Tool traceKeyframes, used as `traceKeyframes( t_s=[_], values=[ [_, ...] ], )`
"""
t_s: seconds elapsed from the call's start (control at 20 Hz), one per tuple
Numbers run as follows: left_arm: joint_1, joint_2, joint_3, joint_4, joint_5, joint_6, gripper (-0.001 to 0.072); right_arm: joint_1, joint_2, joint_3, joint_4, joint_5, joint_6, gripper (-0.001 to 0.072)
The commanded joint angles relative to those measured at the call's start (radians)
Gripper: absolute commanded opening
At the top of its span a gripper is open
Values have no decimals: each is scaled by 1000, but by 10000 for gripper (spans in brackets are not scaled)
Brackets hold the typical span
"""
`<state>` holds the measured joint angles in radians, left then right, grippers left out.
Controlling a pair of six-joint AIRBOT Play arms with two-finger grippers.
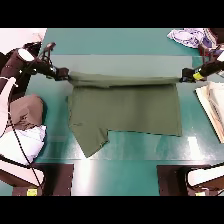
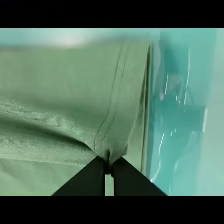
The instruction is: Fold the shirts.
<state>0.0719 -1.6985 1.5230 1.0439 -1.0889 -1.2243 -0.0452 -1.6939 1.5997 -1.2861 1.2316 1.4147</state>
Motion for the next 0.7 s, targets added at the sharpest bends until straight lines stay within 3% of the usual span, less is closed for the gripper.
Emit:
traceKeyframes(
  t_s=[0.0, 0.1, 0.15, 0.2, 0.25, 0.45, 0.65],
  values=[
    [-2, -2, -100, 22, 10, 2, 25, 6, 21, -124, 34, -27, 0, 17],
    [0, -2, -127, 25, 8, -10, 26, 13, 21, -155, 38, -26, 1, 25],
    [0, -2, -127, 26, -6, -25, 45, 13, 21, -160, 38, -23, 1, 192],
    [0, 0, -126, 27, -23, -38, 295, 13, 22, -160, 38, -13, 2, 410],
    [5, 7, -126, 30, -39, -60, 488, 8, 31, -160, 36, 11, 2, 439],
    [77, 99, -146, 34, -147, -106, 490, -48, 132, -161, 29, 99, 1, 439],
    [103, 356, -435, 84, -119, -134, 489, -79, 259, -161, 29, 158, -11, 439]
  ],
)
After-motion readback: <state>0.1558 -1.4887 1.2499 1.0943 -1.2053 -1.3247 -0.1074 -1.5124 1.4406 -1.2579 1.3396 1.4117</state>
